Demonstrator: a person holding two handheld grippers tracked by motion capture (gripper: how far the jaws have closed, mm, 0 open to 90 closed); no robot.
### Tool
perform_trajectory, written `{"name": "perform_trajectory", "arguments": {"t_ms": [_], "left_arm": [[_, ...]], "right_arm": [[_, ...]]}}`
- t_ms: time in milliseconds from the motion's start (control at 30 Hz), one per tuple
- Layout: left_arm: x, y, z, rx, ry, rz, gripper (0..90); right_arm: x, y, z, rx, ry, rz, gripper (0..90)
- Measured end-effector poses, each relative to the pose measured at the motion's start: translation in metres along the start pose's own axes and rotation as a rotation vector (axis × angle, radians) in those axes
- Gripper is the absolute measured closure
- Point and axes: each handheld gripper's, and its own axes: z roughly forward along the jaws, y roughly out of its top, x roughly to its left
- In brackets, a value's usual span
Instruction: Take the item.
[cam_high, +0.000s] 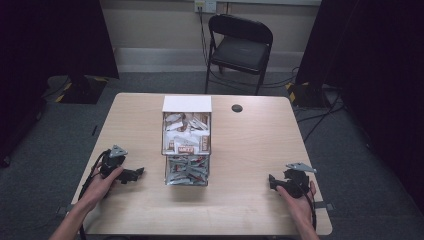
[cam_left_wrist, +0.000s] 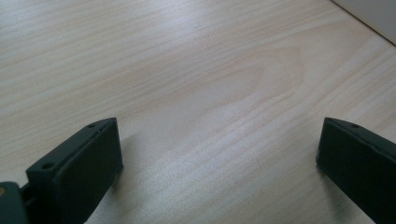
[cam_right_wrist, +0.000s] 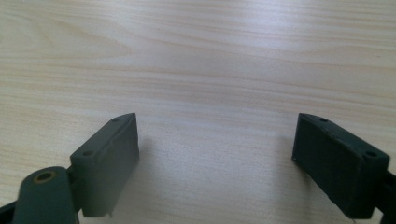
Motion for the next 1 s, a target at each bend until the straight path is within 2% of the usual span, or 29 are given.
{"name": "perform_trajectory", "arguments": {"t_ms": [200, 333, 400, 533, 733, 800, 867, 900, 933, 1000], "left_arm": [[0.0, 0.0, 0.0, -0.001, -0.001, 0.0, 0.0], [0.0, 0.0, 0.0, -0.001, -0.001, 0.0, 0.0], [0.0, 0.0, 0.0, -0.001, 0.001, 0.001, 0.0], [0.0, 0.0, 0.0, -0.001, -0.001, 0.0, 0.0], [-0.002, -0.001, -0.001, 0.002, 0.013, -0.017, 0.0], [-0.002, -0.001, -0.001, 0.002, 0.018, -0.022, 0.0], [-0.002, -0.001, -0.001, 0.001, 0.021, -0.023, 0.0], [-0.003, -0.001, -0.002, 0.001, 0.025, -0.027, 0.0], [-0.003, -0.001, -0.002, 0.001, 0.025, -0.027, 0.0], [-0.003, -0.002, -0.002, 0.0, 0.029, -0.03, 0.0]], "right_arm": [[0.001, 0.002, -0.001, 0.008, 0.015, -0.017, 15.2], [0.005, 0.004, -0.006, -0.022, 0.034, -0.031, 19.8], [0.008, 0.005, -0.009, -0.05, 0.065, -0.046, 23.4], [0.011, 0.007, -0.012, -0.053, 0.12, -0.055, 28.6], [0.017, 0.012, -0.017, -0.089, 0.145, -0.046, 33.2], [0.02, 0.015, -0.021, -0.091, 0.174, -0.043, 36.2], [0.021, 0.016, -0.022, -0.094, 0.181, -0.044, 36.3], [0.024, 0.017, -0.024, -0.098, 0.207, -0.04, 37.8], [0.024, 0.017, -0.024, -0.098, 0.207, -0.04, 37.8], [0.029, 0.019, -0.027, -0.101, 0.228, -0.054, 38.5]]}}
